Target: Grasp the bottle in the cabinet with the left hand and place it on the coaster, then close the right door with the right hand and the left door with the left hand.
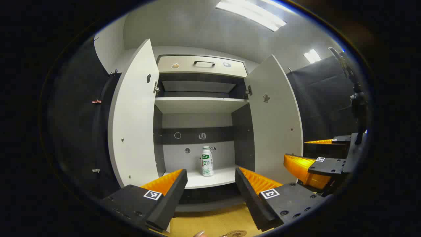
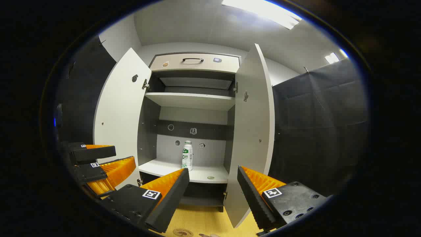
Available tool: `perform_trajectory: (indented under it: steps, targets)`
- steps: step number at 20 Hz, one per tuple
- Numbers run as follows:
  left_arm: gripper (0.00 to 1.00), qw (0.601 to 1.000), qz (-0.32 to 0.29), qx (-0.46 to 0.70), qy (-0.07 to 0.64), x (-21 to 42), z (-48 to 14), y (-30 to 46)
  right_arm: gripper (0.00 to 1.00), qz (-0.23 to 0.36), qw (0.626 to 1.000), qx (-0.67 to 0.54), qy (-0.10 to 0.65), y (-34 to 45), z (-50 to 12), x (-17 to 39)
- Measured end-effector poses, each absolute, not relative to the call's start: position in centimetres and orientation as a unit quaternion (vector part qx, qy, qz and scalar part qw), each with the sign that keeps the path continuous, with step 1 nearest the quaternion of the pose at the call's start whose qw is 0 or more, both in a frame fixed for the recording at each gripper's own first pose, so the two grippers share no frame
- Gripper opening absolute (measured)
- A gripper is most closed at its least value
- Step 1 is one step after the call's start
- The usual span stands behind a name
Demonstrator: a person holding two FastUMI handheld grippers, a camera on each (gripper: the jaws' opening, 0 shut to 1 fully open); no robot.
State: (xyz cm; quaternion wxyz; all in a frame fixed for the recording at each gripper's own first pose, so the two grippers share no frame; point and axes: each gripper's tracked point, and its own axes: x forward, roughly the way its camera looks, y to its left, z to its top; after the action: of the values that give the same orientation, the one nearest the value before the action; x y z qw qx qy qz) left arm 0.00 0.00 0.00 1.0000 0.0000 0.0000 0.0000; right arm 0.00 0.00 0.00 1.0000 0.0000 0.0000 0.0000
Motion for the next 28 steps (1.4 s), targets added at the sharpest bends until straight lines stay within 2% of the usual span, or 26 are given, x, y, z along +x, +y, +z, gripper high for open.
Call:
perform_trajectory:
  steps: [20,28]
  targets:
    - [0.93,1.0,-0.012,-0.003,-0.002,-0.3,-0.6,1.0,0.97,-0.004,1.0,0.003,-0.027,1.4,1.2,-0.4]
    - [0.93,1.0,-0.022,-0.01,0.012,3.7,-1.9,1.2,0.97,-0.007,1.0,-0.02,-0.019,1.2,0.3,1.2]
